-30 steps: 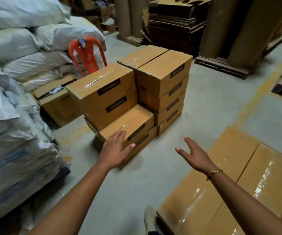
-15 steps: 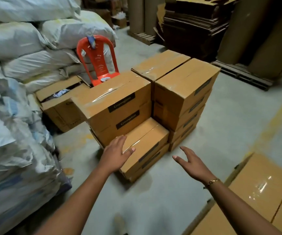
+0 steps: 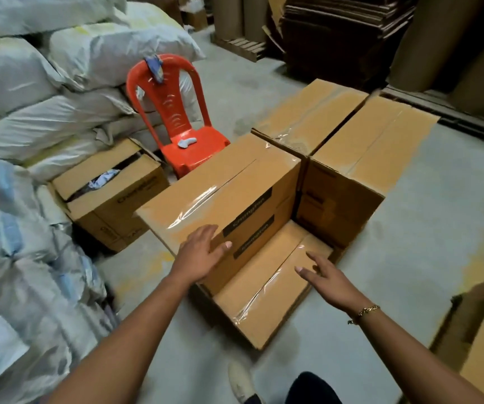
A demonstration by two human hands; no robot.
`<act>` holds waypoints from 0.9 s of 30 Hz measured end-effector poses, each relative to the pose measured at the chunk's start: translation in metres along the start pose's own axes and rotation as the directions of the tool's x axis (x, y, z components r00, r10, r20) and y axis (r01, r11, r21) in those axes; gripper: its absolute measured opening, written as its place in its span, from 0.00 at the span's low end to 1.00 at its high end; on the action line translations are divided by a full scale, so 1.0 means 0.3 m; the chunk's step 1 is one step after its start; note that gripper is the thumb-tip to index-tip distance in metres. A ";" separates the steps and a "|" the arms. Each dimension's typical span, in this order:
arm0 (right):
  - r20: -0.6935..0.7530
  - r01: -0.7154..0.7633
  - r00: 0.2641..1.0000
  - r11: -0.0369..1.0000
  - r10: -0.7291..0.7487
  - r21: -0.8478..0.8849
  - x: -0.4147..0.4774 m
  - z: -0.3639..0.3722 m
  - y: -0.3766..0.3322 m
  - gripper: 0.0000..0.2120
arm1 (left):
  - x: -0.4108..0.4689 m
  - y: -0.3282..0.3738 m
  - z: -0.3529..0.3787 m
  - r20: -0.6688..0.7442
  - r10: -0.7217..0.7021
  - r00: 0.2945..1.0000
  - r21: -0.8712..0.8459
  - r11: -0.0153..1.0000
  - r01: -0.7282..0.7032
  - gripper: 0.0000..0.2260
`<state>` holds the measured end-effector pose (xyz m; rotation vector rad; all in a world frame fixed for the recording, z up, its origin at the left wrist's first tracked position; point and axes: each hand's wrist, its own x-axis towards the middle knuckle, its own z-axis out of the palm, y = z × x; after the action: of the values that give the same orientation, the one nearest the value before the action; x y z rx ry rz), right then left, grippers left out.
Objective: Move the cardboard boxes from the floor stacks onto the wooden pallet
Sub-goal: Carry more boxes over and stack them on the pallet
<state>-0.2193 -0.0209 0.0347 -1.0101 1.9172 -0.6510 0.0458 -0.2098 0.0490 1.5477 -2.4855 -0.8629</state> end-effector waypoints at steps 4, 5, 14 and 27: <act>0.026 -0.037 0.999 0.999 0.036 0.035 0.135 0.040 -0.082 0.36 | 0.181 -0.087 -0.084 -0.019 -0.030 0.999 -0.009 1.000 0.030 0.30; 0.027 -0.046 0.999 0.998 0.045 0.040 0.176 0.045 -0.098 0.36 | 0.225 -0.105 -0.101 -0.021 -0.035 0.999 -0.004 0.999 0.035 0.30; 0.078 -0.140 0.988 0.981 0.130 0.135 0.481 0.173 -0.267 0.37 | 0.541 -0.271 -0.198 0.019 -0.050 0.999 0.005 0.999 0.050 0.31; 0.036 -0.431 0.871 0.728 0.489 0.534 0.698 0.545 -0.446 0.44 | 0.926 -0.598 -0.256 0.311 -0.123 0.942 -0.193 0.963 0.189 0.22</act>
<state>-0.0903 -0.2783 -0.0406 -0.1306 1.8237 -0.8775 0.0824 -0.5362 -0.0366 1.6607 -2.3662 -1.4427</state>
